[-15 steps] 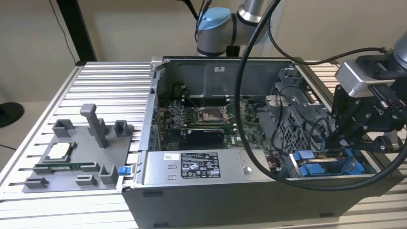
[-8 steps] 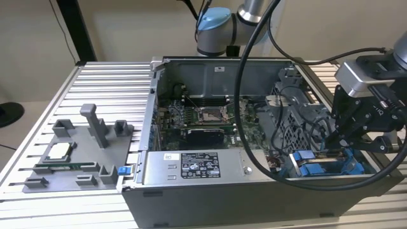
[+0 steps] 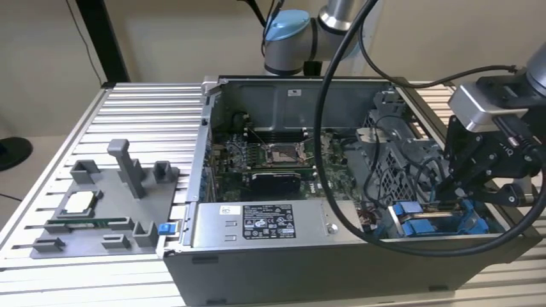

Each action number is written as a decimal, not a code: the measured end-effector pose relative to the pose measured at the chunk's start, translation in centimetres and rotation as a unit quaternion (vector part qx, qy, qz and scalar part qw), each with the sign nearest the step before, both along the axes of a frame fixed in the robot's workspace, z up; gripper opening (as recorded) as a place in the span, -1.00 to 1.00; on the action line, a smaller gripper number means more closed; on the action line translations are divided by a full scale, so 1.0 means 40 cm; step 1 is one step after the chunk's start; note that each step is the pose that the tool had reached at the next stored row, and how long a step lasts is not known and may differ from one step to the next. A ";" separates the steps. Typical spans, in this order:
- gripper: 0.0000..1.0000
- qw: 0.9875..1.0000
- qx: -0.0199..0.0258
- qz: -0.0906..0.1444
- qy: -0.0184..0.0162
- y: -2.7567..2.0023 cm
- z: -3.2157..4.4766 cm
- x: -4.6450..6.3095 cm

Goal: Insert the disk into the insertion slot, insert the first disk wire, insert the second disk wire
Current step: 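Insert the second disk wire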

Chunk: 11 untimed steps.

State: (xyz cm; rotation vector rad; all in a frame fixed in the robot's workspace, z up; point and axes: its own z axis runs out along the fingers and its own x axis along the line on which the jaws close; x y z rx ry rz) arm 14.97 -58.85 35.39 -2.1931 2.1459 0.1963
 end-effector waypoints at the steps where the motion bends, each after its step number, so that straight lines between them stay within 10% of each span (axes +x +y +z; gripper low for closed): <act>1: -1.00 1.000 0.000 0.000 0.000 0.000 0.000 0.000; 11: -1.00 1.000 0.000 0.000 -0.003 0.003 -0.009 -0.001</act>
